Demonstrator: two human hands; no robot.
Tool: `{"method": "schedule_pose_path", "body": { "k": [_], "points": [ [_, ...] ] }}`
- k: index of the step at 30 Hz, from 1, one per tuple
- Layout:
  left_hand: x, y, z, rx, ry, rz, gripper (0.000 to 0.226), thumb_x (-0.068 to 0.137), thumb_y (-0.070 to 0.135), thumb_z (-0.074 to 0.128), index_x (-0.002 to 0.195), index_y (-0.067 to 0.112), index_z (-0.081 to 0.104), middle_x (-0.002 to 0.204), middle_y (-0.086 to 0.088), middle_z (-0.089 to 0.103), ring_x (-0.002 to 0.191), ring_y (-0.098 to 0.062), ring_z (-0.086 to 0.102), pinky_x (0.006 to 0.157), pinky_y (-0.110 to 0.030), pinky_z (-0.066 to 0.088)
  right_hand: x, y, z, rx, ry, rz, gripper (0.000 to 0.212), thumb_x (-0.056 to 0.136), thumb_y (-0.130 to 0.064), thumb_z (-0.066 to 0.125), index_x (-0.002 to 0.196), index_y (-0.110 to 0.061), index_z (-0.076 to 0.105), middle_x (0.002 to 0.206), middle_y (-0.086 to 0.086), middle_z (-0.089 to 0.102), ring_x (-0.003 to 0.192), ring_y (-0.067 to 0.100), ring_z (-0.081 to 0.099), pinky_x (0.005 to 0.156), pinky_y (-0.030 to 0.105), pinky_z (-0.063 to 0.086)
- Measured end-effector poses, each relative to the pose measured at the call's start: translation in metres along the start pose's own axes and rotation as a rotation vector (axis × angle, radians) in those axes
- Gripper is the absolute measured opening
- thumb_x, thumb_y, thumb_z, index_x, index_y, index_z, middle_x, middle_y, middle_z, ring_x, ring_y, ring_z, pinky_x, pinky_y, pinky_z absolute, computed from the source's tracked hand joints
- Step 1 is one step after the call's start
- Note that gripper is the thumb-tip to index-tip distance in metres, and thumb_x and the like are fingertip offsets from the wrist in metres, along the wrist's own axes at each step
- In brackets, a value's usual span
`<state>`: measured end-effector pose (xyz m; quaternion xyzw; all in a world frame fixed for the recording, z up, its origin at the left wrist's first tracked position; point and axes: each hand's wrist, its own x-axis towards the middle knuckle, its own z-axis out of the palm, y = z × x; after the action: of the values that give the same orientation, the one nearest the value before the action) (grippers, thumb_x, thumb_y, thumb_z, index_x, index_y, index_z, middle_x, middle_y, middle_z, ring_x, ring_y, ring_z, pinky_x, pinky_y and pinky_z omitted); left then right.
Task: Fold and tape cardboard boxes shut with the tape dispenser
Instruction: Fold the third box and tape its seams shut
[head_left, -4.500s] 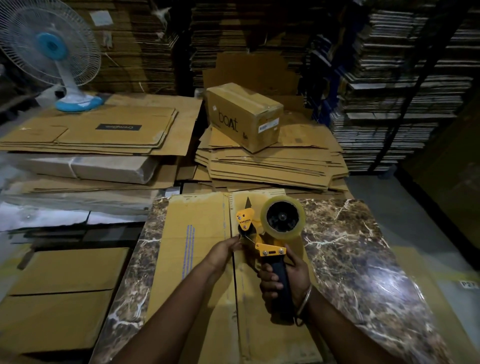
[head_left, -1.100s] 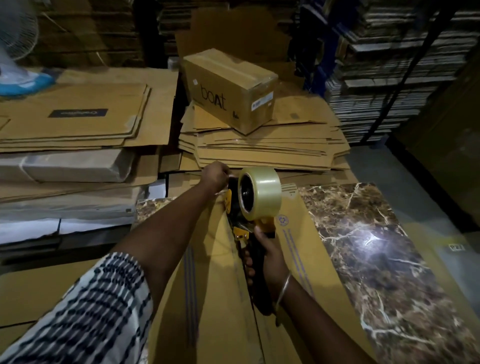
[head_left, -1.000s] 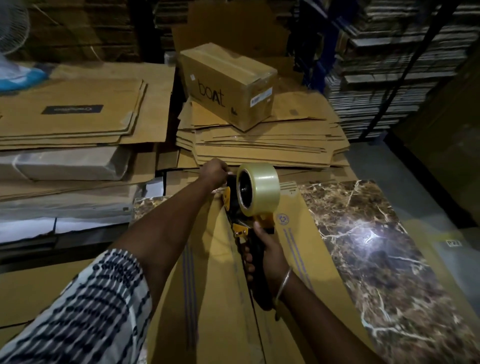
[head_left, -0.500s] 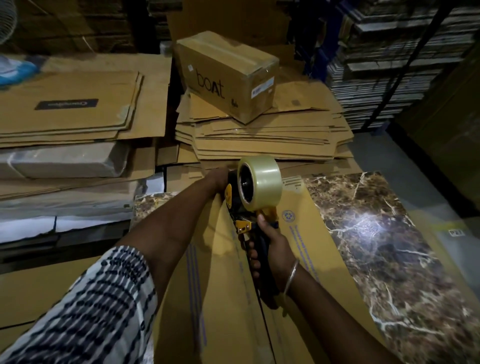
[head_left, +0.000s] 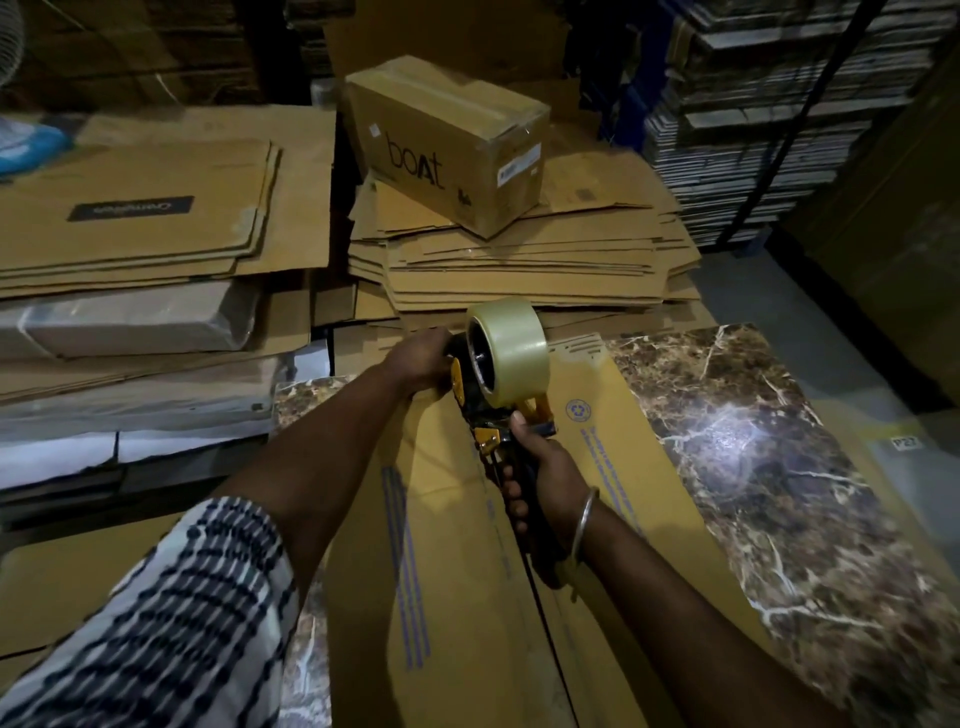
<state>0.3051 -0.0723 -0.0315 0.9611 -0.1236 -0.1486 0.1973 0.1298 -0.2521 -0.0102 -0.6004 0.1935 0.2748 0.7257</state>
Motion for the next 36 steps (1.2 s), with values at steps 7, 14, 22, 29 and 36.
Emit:
{"method": "schedule_pose_path", "body": {
  "k": [7, 14, 22, 29, 36],
  "points": [
    [-0.013, 0.015, 0.0, 0.199, 0.065, -0.015, 0.019, 0.095, 0.021, 0.062, 0.112, 0.022, 0.07, 0.109, -0.007, 0.068, 0.099, -0.028, 0.063, 0.082, -0.042, 0.054, -0.027, 0.028, -0.007, -0.043, 0.028, 0.004, 0.063, 0.09, -0.074, 0.046, 0.06, -0.018, 0.046, 0.058, 0.003, 0.039, 0.043, 0.018, 0.03, 0.046, 0.026, 0.026],
    [-0.029, 0.023, 0.013, 0.32, 0.244, 0.04, 0.035, 0.104, 0.047, 0.042, 0.12, 0.032, 0.069, 0.106, -0.002, 0.071, 0.097, -0.025, 0.064, 0.071, -0.032, 0.045, -0.056, 0.056, -0.012, -0.017, 0.064, 0.05, 0.069, 0.079, -0.08, 0.055, 0.065, -0.013, 0.047, 0.057, 0.004, 0.038, 0.042, 0.019, 0.028, 0.045, 0.026, 0.024],
    [-0.035, 0.021, 0.038, 0.18, 0.347, 0.085, 0.036, 0.099, 0.042, 0.051, 0.13, 0.027, 0.063, 0.127, -0.002, 0.065, 0.115, -0.025, 0.058, 0.088, -0.039, 0.049, -0.072, 0.06, -0.017, 0.014, 0.046, 0.099, 0.063, 0.073, -0.074, 0.057, 0.06, -0.014, 0.045, 0.055, 0.004, 0.036, 0.042, 0.019, 0.027, 0.045, 0.027, 0.021],
    [-0.056, 0.011, 0.05, 0.421, 0.039, 0.347, 0.069, 0.089, 0.073, 0.03, 0.153, 0.046, 0.028, 0.167, 0.016, -0.005, 0.154, -0.017, -0.002, 0.119, -0.063, 0.0, -0.075, 0.067, -0.01, 0.024, 0.09, 0.117, 0.063, 0.073, -0.075, 0.058, 0.06, -0.015, 0.044, 0.055, 0.004, 0.035, 0.042, 0.019, 0.026, 0.045, 0.027, 0.02],
    [-0.043, 0.01, 0.039, 0.564, 0.023, 0.236, 0.065, 0.098, 0.063, 0.031, 0.156, 0.045, 0.009, 0.164, 0.012, -0.021, 0.152, -0.026, -0.019, 0.114, -0.071, -0.002, -0.053, 0.049, -0.009, -0.006, 0.103, 0.16, 0.064, 0.084, -0.075, 0.052, 0.06, -0.016, 0.044, 0.055, 0.001, 0.036, 0.041, 0.017, 0.027, 0.044, 0.025, 0.022]
  ]
}}
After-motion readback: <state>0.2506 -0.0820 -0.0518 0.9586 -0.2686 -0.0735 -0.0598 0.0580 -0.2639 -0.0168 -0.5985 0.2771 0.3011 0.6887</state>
